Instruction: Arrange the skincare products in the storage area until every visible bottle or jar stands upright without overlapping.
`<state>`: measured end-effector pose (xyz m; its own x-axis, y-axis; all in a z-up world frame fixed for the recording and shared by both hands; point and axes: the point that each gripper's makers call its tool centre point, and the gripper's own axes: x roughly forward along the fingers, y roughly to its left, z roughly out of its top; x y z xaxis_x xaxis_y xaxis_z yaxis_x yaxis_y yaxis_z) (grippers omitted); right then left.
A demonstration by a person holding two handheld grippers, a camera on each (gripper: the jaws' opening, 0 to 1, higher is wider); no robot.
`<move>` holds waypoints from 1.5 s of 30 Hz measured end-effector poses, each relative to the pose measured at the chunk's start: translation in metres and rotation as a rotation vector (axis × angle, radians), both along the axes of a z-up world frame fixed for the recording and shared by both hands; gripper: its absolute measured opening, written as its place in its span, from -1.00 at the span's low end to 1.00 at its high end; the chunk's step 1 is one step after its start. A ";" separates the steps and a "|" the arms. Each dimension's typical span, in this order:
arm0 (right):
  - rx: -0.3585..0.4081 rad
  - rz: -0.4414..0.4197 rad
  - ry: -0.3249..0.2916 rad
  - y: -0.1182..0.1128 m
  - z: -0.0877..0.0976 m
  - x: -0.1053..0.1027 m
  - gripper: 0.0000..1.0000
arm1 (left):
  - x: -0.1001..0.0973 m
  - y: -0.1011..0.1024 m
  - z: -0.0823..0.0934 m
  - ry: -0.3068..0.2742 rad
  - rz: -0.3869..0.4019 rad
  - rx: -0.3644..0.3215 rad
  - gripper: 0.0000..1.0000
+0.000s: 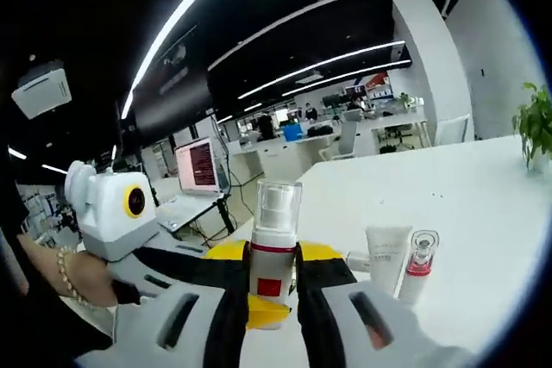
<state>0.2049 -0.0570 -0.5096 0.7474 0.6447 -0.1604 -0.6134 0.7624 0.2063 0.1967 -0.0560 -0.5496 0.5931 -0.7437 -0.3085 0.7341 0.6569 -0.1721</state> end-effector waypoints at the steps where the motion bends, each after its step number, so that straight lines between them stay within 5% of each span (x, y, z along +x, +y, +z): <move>1: -0.015 0.040 -0.020 0.004 0.001 -0.002 -0.59 | -0.002 0.000 0.000 0.009 -0.016 -0.005 -0.52; 8: -0.030 0.190 -0.069 0.004 0.006 -0.010 -0.54 | -0.014 -0.004 0.009 0.002 -0.159 -0.064 -0.53; 13: -0.054 0.370 -0.113 0.005 0.011 -0.022 -0.51 | -0.026 -0.011 0.015 -0.029 -0.301 -0.044 -0.53; 18: -0.008 0.562 -0.101 0.002 0.025 -0.041 -0.54 | -0.040 -0.015 0.024 -0.041 -0.437 -0.068 -0.53; 23: 0.029 0.667 -0.088 -0.002 0.033 -0.051 -0.57 | -0.051 -0.021 0.030 -0.033 -0.528 -0.084 -0.53; 32: -0.019 0.735 -0.143 0.002 0.037 -0.060 -0.61 | -0.057 -0.030 0.029 -0.050 -0.622 -0.044 -0.53; 45: -0.253 0.752 -0.167 -0.002 -0.002 -0.060 -0.61 | -0.051 -0.044 -0.013 -0.083 -0.652 0.158 -0.54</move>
<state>0.1451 -0.0593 -0.5118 0.1553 0.9433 -0.2935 -0.9878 0.1449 -0.0568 0.1461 -0.1001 -0.5627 0.0646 -0.9073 -0.4155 0.9955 0.0876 -0.0365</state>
